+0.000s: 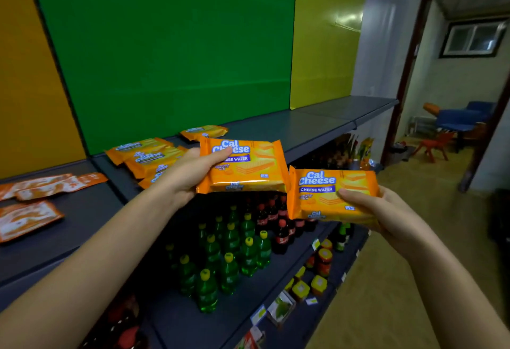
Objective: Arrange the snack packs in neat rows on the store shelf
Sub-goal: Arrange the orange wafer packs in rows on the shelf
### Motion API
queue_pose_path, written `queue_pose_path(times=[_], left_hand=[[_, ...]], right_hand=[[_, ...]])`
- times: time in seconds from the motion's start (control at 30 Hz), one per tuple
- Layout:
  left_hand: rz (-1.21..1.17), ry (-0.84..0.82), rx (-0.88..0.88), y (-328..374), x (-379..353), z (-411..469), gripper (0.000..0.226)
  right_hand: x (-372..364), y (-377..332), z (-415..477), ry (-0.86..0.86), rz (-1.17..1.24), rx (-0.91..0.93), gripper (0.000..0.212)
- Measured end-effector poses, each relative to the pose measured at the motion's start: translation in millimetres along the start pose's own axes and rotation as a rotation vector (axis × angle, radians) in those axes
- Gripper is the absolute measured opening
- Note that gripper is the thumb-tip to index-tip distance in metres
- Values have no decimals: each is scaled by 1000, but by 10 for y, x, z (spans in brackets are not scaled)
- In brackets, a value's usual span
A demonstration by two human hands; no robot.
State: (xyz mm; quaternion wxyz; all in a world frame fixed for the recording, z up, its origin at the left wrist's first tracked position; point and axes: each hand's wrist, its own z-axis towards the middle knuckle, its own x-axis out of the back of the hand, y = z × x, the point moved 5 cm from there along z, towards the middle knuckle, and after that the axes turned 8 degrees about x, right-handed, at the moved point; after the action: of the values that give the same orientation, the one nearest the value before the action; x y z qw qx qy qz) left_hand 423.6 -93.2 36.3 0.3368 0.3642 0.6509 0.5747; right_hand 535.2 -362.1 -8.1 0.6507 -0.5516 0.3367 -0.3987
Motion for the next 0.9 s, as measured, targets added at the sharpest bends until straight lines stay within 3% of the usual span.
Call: queue_pose_path(times=[0.43, 0.63, 0.9], left_hand=[[-20, 266, 39, 347, 60, 1066, 12], [-58, 434, 105, 347, 59, 1487, 12], [-46, 636, 192, 231, 11, 1930, 9]], right_hand=[[-74, 28, 1894, -202, 42, 55, 12], [-100, 161, 2704, -334, 70, 40, 32], [-263, 283, 3496, -531, 65, 43, 27]])
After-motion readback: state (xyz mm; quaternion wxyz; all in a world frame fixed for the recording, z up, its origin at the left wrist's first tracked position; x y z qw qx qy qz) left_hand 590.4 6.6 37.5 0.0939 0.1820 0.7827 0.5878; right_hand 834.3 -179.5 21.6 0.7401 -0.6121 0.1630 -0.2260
